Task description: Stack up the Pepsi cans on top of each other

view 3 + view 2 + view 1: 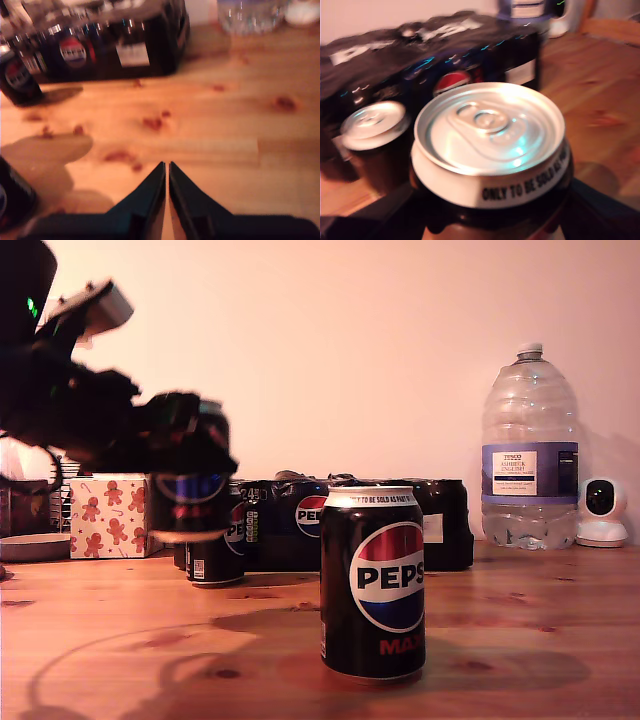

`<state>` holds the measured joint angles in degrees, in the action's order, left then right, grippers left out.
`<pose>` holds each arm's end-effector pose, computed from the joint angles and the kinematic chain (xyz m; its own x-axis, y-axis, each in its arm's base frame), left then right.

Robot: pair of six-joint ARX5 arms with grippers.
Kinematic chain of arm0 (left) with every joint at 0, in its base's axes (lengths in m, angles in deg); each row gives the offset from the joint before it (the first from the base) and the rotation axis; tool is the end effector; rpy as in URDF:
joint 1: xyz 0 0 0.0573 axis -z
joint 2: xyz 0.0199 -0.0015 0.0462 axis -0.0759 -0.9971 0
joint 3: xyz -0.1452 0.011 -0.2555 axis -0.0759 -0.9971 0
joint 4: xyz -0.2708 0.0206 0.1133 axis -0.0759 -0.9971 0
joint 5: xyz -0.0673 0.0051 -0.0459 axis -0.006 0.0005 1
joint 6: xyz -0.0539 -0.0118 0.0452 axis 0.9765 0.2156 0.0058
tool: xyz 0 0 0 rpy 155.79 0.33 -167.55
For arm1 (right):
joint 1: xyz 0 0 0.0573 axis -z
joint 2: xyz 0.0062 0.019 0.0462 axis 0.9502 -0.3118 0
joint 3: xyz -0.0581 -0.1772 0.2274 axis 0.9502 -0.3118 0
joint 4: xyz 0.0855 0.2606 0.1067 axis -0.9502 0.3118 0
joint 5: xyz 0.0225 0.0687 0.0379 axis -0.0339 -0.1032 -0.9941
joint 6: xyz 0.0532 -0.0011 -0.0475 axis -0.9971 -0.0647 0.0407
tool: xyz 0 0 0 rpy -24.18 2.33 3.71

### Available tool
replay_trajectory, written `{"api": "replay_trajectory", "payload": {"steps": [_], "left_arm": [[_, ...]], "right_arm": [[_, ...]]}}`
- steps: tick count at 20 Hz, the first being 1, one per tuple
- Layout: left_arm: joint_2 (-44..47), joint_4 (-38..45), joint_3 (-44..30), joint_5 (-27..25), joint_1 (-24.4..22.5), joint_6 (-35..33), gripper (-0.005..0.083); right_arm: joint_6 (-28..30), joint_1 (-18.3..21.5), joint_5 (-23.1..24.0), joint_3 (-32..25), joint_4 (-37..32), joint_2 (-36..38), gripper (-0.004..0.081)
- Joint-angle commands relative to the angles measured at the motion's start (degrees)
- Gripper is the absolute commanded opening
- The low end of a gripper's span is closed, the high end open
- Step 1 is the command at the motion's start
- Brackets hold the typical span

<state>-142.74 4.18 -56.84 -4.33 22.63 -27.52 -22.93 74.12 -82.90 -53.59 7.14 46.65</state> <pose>0.2765 -0.1541 0.1657 0.7423 -0.6203 -0.2536 0.6408 0.7677 -0.0019 0.1255 0.0092 0.1548 0.9158 0.2207 -0.3355 -0.1742 0.9711 0.1631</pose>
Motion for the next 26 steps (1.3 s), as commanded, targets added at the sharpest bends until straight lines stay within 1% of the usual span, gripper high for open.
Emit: {"api": "replay_trajectory", "payload": {"steps": [1, 4, 6, 12, 13, 17, 26], "left_arm": [[4.0, 0.3, 0.2, 0.9, 0.9, 0.2, 0.0430], [8.3, -4.8, 0.2, 2.0, 2.1, 1.0, 0.0430], [11.7, -7.9, 0.2, 2.6, 2.9, 2.9, 0.0430], [20.8, -13.8, 0.2, 3.2, 5.9, 4.6, 0.0430], [22.0, -14.3, 0.2, 3.6, 6.3, 6.2, 0.0429], [25.0, -14.7, 0.2, 3.8, 7.7, 6.8, 0.0429], [25.1, -13.3, 0.2, 3.6, 9.2, 7.3, 0.0430]], "right_arm": [[-0.2, 0.3, -0.2, -1.0, 0.9, -0.1, -0.0012], [-0.2, 0.3, -0.2, -1.0, 3.2, -0.1, -0.0012], [-0.2, 0.3, -0.1, -1.0, 3.2, 0.0, -0.0012], [-0.2, 0.3, -0.1, -1.0, 3.2, 0.0, -0.0012], [-0.2, 0.3, -0.1, -1.0, 3.2, 0.0, -0.0012], [-0.2, 0.3, -0.1, -1.0, 3.2, 0.0, -0.0012], [-0.2, 0.4, -0.1, -1.0, 3.2, 0.0, -0.0012]]}}
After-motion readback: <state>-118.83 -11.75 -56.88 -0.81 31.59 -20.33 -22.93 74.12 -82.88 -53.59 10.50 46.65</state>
